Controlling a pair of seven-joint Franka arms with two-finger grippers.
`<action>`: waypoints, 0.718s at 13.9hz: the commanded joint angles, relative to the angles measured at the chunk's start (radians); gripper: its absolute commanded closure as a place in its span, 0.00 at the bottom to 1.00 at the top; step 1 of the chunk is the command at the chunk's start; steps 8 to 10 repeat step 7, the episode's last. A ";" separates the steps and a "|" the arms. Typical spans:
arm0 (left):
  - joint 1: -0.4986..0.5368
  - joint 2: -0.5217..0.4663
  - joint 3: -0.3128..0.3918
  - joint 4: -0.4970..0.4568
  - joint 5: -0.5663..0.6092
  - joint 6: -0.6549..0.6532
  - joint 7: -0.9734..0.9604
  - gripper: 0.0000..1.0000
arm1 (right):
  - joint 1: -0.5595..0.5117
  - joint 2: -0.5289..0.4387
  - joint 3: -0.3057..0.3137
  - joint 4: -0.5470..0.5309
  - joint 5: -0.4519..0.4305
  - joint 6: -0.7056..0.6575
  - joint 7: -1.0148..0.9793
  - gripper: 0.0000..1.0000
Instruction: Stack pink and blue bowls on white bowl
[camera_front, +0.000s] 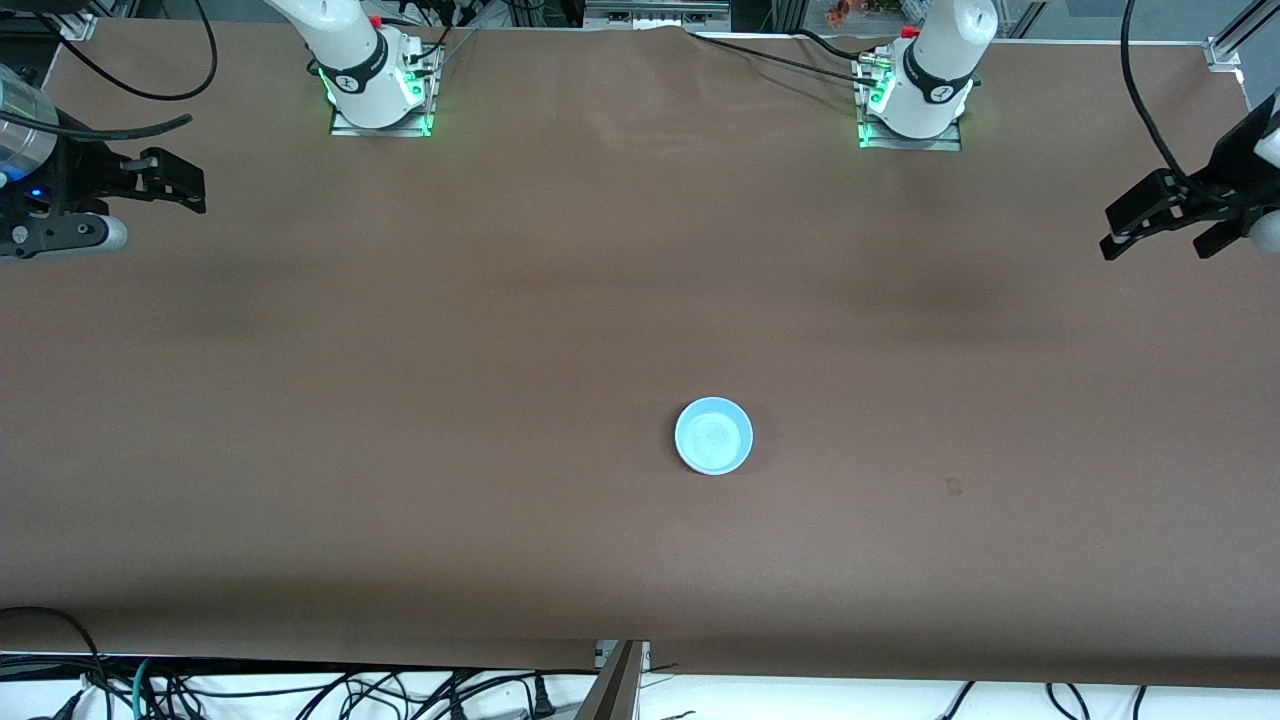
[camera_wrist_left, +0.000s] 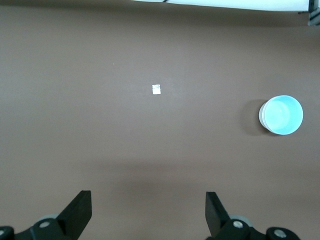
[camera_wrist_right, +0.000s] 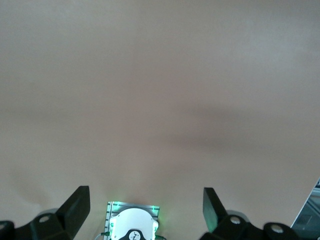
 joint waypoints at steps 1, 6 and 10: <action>-0.004 0.008 0.001 0.005 -0.002 0.002 0.076 0.00 | -0.027 -0.059 0.021 -0.070 0.018 0.029 0.029 0.00; -0.004 0.008 -0.002 0.030 0.024 -0.017 0.144 0.00 | -0.024 -0.027 0.012 -0.036 0.016 0.031 0.027 0.00; -0.004 0.007 -0.001 0.030 0.024 -0.017 0.144 0.00 | -0.026 -0.025 0.012 -0.034 0.016 0.031 0.027 0.00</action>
